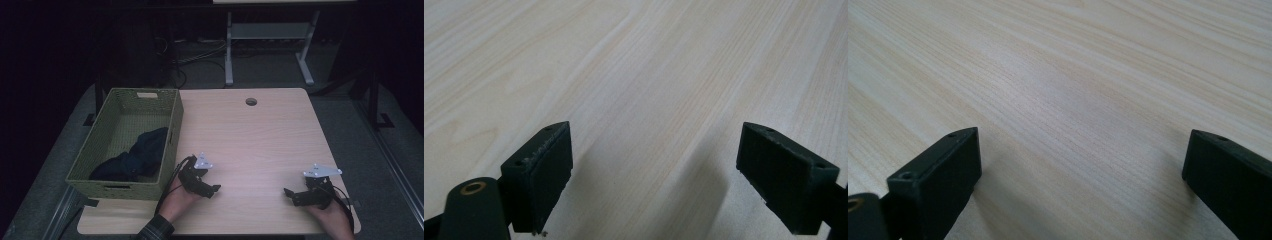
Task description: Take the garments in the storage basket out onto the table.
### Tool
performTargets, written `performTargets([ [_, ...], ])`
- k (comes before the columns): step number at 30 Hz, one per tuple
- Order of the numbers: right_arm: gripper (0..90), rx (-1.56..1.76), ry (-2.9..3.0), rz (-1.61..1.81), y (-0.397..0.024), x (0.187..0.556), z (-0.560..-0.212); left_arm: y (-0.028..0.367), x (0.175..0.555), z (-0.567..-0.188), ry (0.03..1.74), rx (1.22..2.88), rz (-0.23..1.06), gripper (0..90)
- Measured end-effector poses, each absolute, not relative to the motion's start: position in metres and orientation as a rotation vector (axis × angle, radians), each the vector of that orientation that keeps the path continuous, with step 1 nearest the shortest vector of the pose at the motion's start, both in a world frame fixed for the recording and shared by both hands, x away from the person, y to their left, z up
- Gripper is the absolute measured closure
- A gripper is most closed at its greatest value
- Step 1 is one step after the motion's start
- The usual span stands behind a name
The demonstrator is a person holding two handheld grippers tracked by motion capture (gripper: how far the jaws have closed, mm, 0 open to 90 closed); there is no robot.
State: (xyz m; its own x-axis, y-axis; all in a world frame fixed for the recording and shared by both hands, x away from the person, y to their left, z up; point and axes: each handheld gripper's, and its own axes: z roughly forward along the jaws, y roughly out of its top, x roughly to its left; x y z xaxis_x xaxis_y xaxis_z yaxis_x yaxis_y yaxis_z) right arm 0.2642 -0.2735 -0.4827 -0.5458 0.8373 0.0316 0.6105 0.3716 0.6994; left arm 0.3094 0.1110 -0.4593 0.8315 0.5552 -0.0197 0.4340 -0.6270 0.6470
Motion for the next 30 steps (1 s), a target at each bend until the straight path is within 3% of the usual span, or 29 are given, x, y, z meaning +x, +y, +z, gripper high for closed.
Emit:
performTargets([
  [30, 2.0, 1.274, 2.303, 0.967, -0.273, 0.263, -0.483, 0.106, 0.317, -0.439, 0.704, 2.369, 0.205, 14.6],
])
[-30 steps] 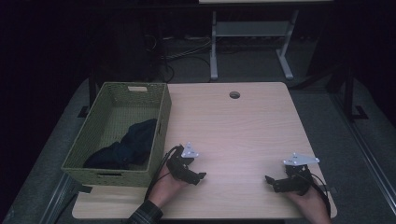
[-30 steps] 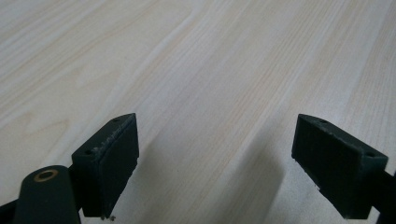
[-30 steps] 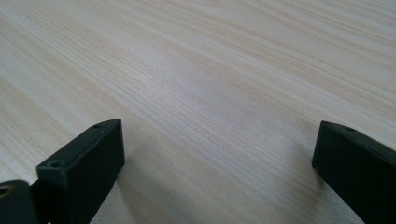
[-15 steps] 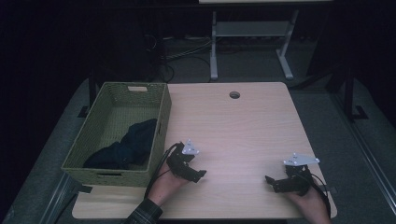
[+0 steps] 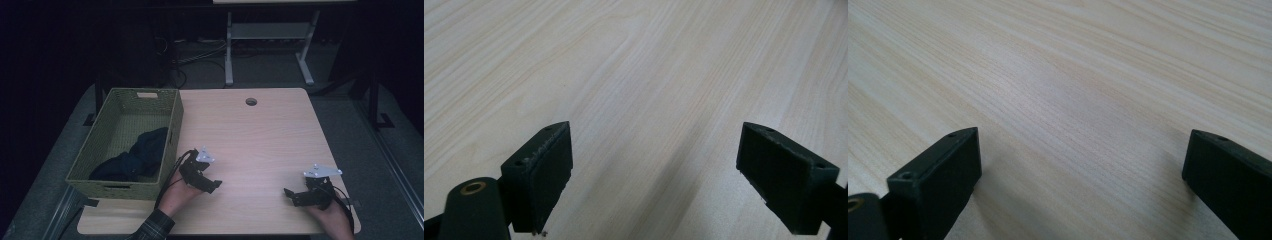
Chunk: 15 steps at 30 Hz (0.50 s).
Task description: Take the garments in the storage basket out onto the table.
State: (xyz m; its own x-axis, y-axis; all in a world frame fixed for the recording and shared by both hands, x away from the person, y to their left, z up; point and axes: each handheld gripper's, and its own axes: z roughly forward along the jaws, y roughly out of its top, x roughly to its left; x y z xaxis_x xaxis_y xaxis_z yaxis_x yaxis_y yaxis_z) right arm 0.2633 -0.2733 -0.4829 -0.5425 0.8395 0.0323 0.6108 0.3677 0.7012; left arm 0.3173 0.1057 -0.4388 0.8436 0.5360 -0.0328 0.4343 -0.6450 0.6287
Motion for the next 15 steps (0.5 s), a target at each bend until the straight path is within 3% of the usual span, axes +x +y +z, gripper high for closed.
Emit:
performTargets([
  [15, 2.0, 1.273, 2.302, 0.968, -0.273, 0.263, -0.483, 0.105, 0.319, -0.427, 0.692, 2.384, 0.178, 14.5],
])
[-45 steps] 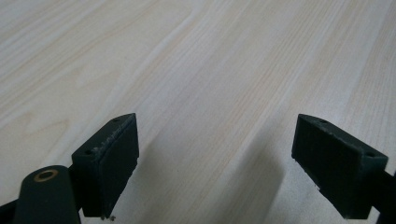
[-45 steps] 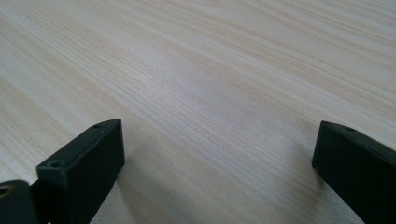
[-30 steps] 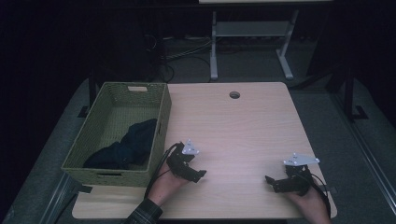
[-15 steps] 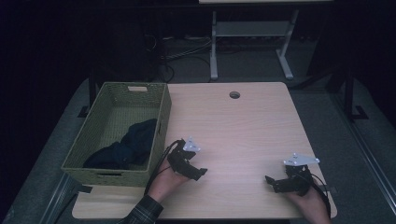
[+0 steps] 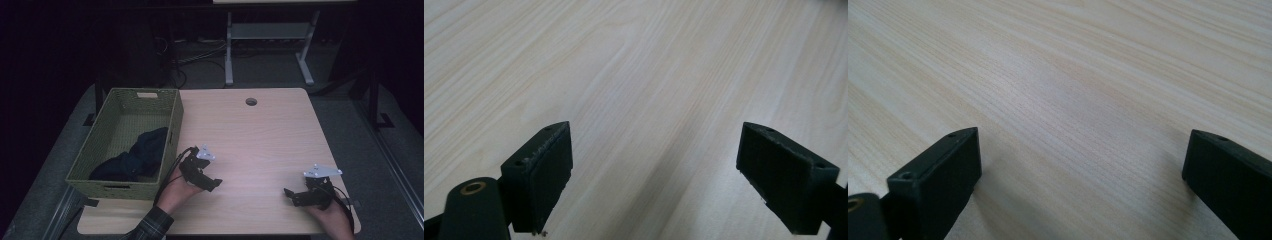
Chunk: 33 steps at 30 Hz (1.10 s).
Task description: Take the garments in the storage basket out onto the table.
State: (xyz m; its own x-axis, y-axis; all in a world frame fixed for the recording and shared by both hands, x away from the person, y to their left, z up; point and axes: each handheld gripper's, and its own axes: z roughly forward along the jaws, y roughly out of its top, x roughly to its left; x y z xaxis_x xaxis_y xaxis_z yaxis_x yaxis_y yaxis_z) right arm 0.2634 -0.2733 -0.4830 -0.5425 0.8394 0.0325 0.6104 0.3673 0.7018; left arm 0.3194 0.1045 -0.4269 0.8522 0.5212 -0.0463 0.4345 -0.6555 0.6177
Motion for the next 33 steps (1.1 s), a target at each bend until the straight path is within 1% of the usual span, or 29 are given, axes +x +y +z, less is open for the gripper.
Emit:
performTargets([
  [33, 2.0, 1.272, 2.305, 0.969, -0.273, 0.263, -0.483, 0.101, 0.325, -0.399, 0.647, 2.438, 0.169, 14.5],
])
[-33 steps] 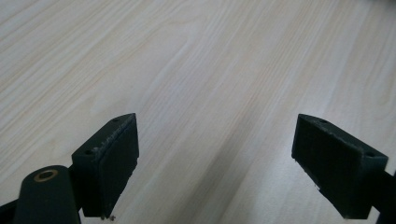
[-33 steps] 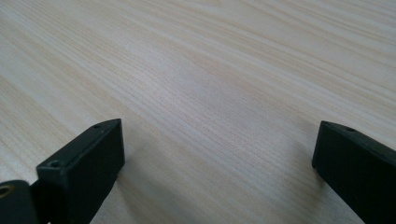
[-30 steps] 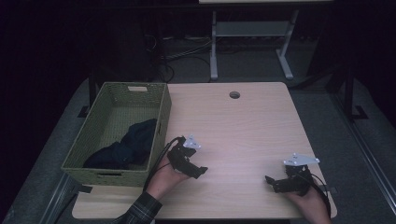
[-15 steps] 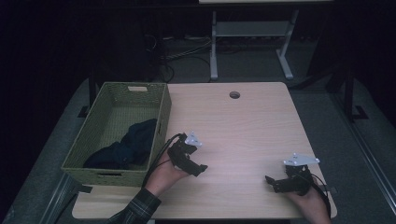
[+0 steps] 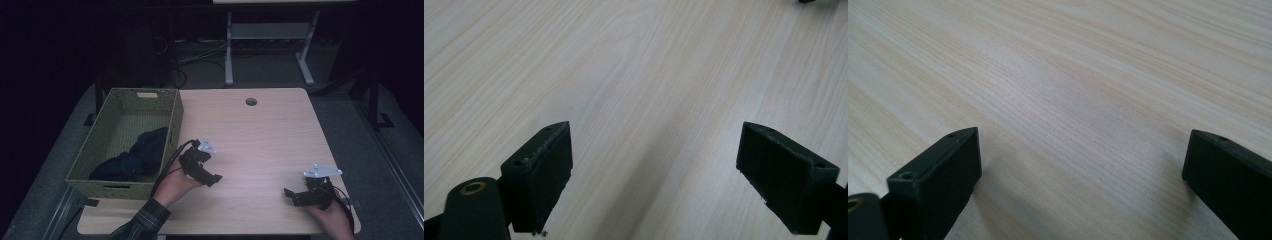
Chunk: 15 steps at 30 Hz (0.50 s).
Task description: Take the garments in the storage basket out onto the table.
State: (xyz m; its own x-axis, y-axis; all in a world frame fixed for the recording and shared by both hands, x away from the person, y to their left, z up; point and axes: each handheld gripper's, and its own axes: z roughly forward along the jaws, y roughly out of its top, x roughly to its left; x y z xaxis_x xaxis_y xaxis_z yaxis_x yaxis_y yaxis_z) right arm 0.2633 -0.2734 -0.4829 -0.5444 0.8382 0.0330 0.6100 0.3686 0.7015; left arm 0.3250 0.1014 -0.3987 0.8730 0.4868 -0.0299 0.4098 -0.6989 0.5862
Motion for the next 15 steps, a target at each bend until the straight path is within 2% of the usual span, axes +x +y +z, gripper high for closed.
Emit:
performTargets([
  [15, 2.0, 1.273, 2.305, 0.969, -0.273, 0.263, -0.483, 0.108, 0.329, -0.385, 0.645, 2.424, 0.150, 14.6],
])
